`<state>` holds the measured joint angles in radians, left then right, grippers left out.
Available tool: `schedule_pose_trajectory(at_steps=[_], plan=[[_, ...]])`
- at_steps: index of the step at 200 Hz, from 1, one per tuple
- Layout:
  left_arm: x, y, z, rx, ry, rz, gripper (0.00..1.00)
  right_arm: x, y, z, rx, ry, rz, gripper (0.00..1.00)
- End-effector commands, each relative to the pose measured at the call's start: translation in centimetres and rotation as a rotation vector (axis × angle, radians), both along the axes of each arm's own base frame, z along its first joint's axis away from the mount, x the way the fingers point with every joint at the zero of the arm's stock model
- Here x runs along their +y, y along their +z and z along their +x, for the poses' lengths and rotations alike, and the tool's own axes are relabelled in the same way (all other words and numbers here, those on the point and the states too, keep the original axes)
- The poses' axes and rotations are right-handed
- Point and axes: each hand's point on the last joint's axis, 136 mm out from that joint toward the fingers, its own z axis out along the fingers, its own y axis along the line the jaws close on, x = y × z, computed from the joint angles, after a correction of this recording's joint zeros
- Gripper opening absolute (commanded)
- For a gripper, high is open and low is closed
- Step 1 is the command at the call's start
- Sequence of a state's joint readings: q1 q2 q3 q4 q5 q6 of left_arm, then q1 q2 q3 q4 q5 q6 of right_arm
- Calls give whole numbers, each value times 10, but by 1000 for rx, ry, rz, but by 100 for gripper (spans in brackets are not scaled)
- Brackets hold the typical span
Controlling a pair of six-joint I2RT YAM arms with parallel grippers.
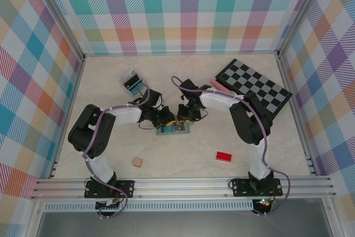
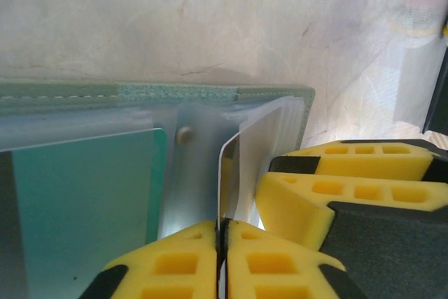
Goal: Take the credit cards out of the card holder
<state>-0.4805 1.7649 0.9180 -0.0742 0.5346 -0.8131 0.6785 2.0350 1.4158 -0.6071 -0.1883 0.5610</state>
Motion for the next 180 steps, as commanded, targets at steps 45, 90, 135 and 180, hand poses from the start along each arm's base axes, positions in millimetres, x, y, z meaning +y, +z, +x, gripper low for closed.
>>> schedule_pose_trajectory(at_steps=[45,90,135,180], plan=[[27,6,-9,-25,-4,49,0,-13,-19,-5,18,-18,-69,25],[49,21,-17,-56,-25,135,0,-5,0,0,-42,-7,30,26],[52,67,-10,-184,-32,96,0,15,73,12,-144,21,365,40],[39,124,0,-284,-27,-114,0,30,121,14,-58,56,691,51]])
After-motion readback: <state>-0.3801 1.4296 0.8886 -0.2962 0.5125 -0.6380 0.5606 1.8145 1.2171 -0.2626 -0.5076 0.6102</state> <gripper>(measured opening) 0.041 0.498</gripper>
